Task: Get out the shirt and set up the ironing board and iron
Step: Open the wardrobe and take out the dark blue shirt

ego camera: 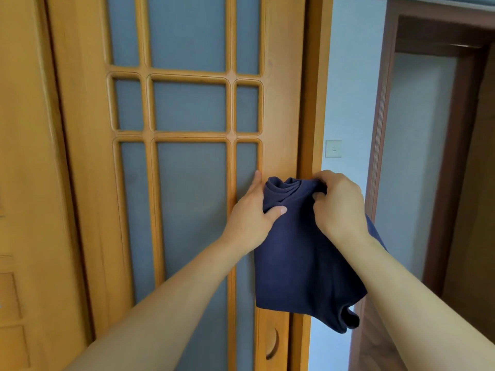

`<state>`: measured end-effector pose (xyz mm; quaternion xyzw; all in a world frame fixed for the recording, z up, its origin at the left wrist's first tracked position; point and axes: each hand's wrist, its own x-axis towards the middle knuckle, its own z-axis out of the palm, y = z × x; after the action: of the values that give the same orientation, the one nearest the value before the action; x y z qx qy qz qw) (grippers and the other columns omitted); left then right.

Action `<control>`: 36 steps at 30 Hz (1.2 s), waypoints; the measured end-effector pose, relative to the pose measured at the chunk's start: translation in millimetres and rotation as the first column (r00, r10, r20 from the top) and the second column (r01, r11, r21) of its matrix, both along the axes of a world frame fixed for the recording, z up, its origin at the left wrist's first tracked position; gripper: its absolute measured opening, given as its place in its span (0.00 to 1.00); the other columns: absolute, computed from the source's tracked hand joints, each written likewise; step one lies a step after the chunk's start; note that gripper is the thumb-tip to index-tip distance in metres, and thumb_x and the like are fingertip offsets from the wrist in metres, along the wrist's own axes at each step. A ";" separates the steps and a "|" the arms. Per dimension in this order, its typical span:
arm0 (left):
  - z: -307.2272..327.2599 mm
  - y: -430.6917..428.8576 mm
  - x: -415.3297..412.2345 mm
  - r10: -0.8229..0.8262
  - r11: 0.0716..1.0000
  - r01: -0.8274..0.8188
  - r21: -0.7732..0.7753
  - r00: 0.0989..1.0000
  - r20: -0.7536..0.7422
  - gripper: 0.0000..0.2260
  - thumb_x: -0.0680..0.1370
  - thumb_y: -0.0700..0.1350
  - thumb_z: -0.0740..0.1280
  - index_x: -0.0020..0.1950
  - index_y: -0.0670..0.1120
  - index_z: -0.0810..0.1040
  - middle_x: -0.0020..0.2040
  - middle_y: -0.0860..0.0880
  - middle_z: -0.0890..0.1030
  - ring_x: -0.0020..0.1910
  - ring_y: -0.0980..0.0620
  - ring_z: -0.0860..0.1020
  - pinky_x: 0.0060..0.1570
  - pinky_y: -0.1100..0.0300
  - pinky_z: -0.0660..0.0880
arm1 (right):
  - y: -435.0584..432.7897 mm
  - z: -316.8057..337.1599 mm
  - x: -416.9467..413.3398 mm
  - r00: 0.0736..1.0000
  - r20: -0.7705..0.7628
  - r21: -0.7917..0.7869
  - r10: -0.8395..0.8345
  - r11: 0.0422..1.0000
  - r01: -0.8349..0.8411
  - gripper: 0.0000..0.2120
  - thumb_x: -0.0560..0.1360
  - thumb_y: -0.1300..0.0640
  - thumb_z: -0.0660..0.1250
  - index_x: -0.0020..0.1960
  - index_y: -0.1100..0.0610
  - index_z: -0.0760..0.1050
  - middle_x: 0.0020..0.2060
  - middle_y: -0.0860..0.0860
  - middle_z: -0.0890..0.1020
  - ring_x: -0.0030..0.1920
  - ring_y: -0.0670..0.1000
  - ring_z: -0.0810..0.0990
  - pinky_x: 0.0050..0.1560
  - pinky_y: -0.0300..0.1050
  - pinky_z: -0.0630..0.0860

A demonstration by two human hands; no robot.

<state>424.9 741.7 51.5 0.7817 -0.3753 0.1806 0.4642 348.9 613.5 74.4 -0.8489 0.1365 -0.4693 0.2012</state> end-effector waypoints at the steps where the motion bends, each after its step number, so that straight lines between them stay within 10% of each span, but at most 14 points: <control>1: 0.7 -1.6 -0.5 -0.003 1.000 0.003 0.013 1.000 0.002 0.36 0.77 0.47 0.67 0.77 0.46 0.47 0.74 0.54 0.62 0.72 0.56 0.62 0.61 0.72 0.58 | -1.0 -0.4 -0.3 1.000 -0.002 -0.009 -0.024 1.000 0.024 0.16 0.75 0.69 0.57 0.59 0.59 0.75 0.54 0.57 0.80 0.54 0.58 0.76 0.53 0.49 0.73; 21: 7.5 -16.0 -27.5 -0.019 0.999 0.013 0.047 0.991 0.130 0.34 0.77 0.46 0.66 0.77 0.45 0.51 0.78 0.51 0.53 0.76 0.52 0.52 0.75 0.56 0.52 | -9.1 0.3 -20.1 0.994 0.018 0.009 -0.106 0.994 0.106 0.16 0.72 0.70 0.55 0.55 0.59 0.75 0.48 0.57 0.80 0.48 0.59 0.76 0.48 0.50 0.75; 36: -6.6 -160.5 -86.6 -0.247 0.968 0.226 0.106 0.925 0.287 0.17 0.78 0.41 0.64 0.67 0.41 0.68 0.70 0.46 0.68 0.68 0.48 0.64 0.72 0.48 0.56 | -125.1 -20.7 -109.3 0.912 -0.013 0.084 -0.410 0.908 0.410 0.15 0.74 0.69 0.57 0.56 0.59 0.76 0.49 0.56 0.81 0.49 0.57 0.78 0.48 0.50 0.76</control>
<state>338.3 581.2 44.9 0.7105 -0.5387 0.2255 0.3926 239.6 488.4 53.6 -0.7909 0.3309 -0.4969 0.1342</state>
